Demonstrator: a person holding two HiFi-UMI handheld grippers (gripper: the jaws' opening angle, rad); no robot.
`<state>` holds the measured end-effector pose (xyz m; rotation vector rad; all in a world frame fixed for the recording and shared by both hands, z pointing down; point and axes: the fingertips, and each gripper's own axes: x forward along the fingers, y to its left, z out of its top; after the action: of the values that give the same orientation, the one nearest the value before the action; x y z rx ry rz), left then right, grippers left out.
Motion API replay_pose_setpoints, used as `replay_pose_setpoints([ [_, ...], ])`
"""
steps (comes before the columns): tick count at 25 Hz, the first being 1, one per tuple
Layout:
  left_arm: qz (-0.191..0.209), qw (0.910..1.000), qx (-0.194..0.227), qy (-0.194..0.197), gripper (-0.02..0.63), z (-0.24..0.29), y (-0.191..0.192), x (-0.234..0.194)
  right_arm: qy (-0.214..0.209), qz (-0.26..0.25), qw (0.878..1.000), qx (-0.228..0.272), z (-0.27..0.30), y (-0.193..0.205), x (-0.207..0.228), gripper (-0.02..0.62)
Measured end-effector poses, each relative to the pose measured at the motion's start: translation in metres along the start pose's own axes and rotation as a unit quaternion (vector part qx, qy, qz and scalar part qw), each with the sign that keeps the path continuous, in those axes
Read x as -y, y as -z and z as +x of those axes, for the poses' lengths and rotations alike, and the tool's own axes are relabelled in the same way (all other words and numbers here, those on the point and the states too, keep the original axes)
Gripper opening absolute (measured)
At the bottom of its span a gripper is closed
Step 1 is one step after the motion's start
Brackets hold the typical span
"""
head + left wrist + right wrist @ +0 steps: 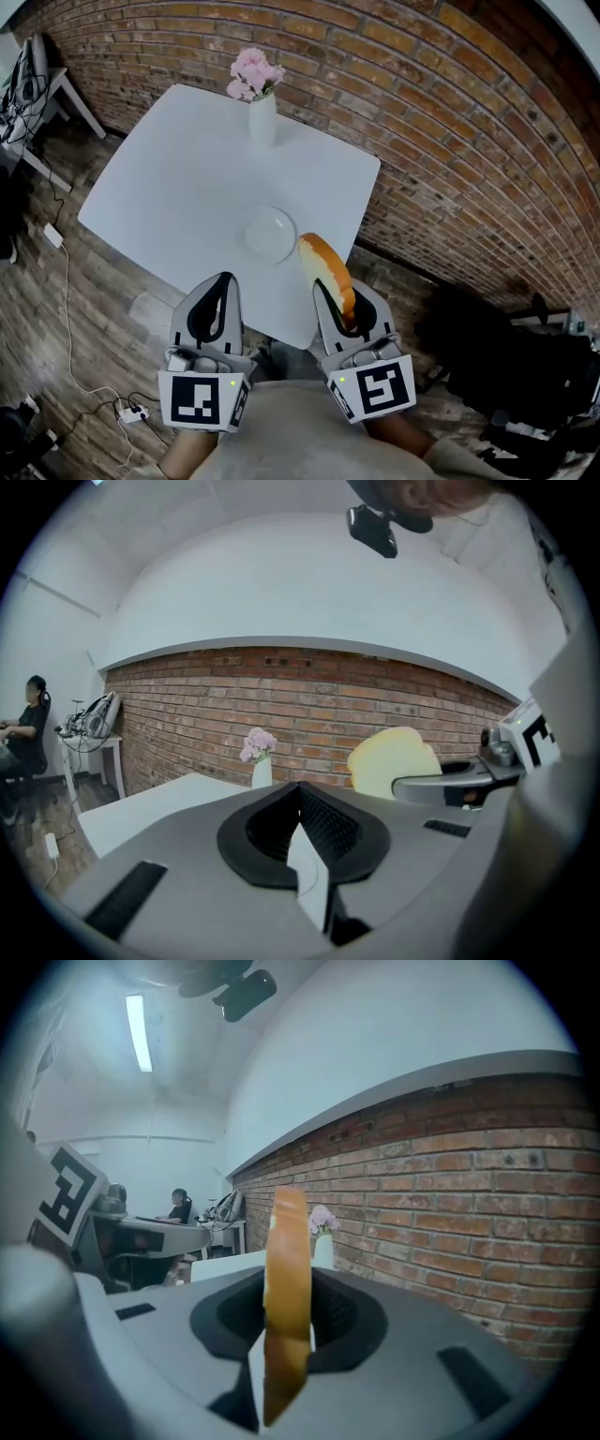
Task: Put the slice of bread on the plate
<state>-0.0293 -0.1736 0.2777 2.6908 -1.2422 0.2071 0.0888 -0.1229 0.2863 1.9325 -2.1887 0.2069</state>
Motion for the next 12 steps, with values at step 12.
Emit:
replay_pose_setpoints([
  [12,0.004,0.9996,-0.019,-0.023,0.011,0.031,0.021,-0.017,-0.097,0.016,0.995,-0.024,0.07,0.034,-0.009,0.092],
])
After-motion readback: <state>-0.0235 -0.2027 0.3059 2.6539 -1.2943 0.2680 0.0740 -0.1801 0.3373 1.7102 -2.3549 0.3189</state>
